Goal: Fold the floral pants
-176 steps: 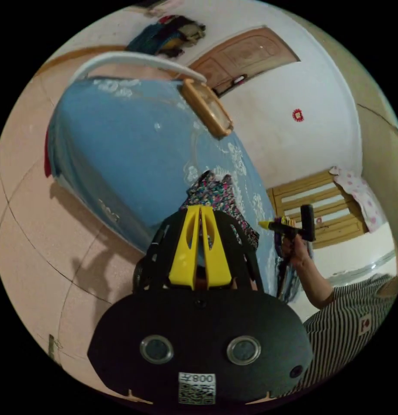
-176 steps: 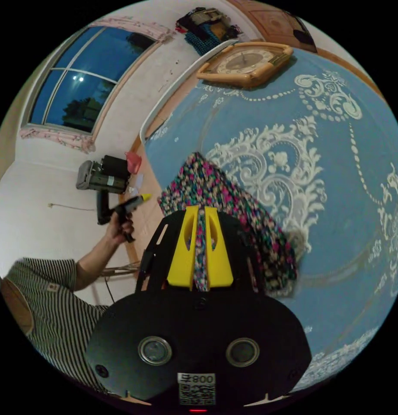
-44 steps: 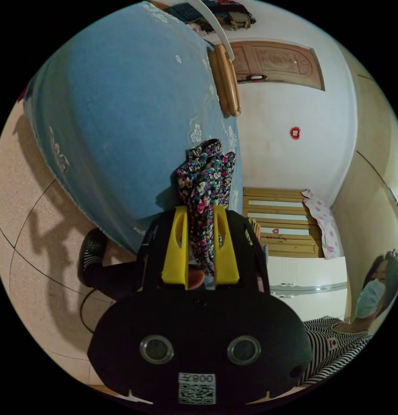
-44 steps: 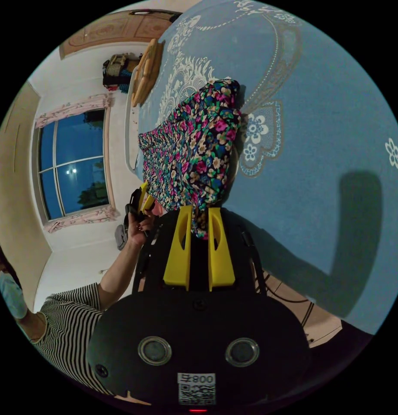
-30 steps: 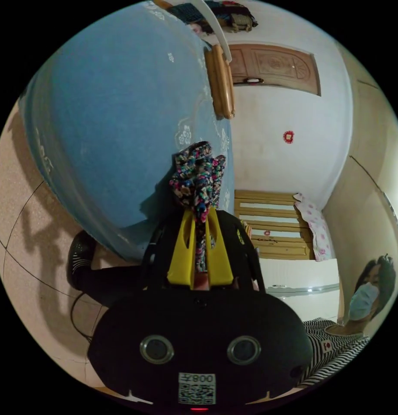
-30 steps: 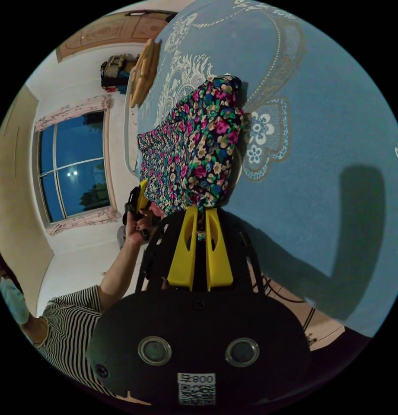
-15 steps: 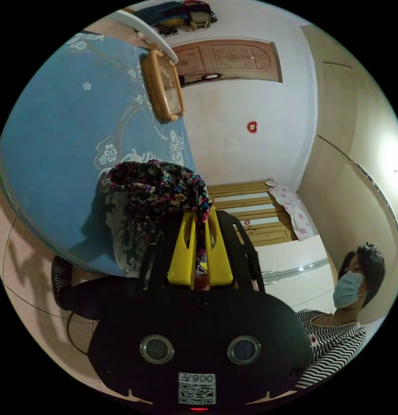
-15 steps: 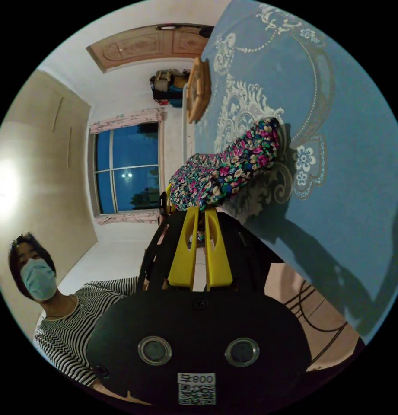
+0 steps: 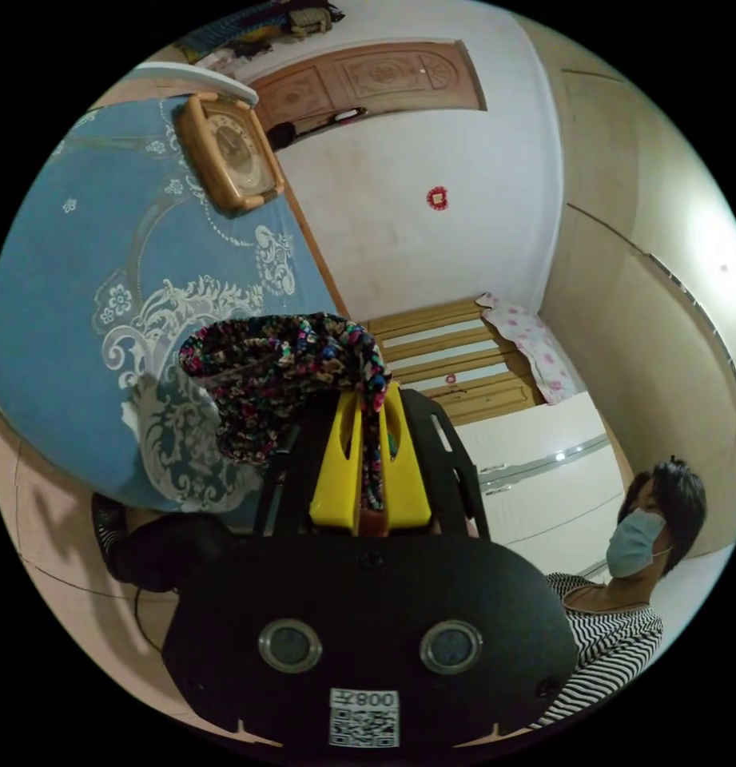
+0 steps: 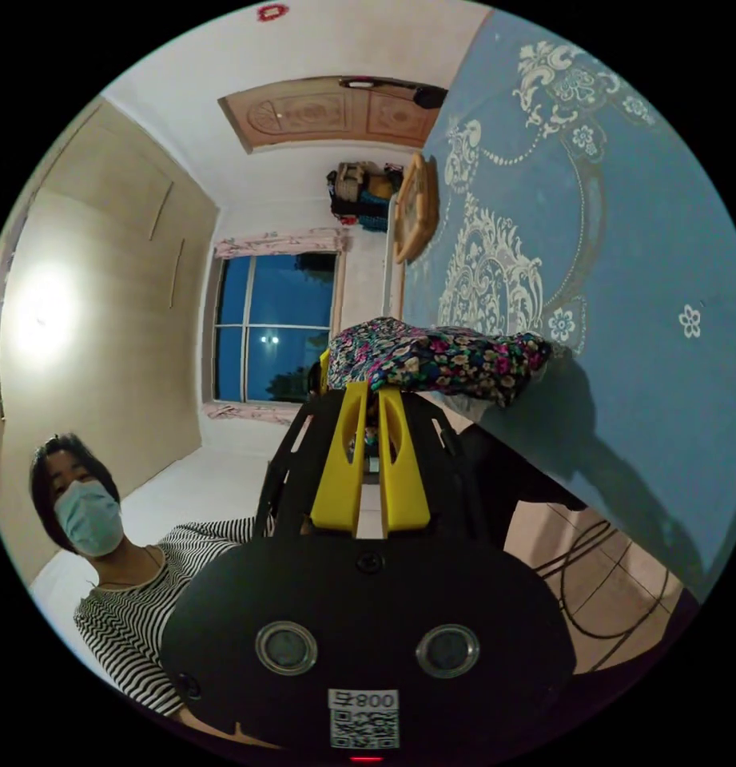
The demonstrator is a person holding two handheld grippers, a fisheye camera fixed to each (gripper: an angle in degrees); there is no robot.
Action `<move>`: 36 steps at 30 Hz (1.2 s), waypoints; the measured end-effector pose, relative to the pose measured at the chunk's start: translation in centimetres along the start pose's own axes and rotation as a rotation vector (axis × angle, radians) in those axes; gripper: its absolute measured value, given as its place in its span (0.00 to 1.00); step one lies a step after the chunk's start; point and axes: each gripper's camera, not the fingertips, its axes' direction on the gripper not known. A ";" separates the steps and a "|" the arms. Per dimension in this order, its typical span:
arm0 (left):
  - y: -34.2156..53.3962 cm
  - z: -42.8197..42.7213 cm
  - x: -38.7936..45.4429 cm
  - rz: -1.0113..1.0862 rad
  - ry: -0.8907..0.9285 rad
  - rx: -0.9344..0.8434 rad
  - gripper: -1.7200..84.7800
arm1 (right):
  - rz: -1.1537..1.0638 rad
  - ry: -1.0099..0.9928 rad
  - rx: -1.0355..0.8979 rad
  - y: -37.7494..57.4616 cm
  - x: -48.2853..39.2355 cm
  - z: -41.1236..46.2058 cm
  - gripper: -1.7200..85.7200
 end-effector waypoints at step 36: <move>8.3 99.6 21.9 0.253 0.189 -0.810 0.07 | -0.150 0.347 0.746 36.8 -13.7 -65.0 0.04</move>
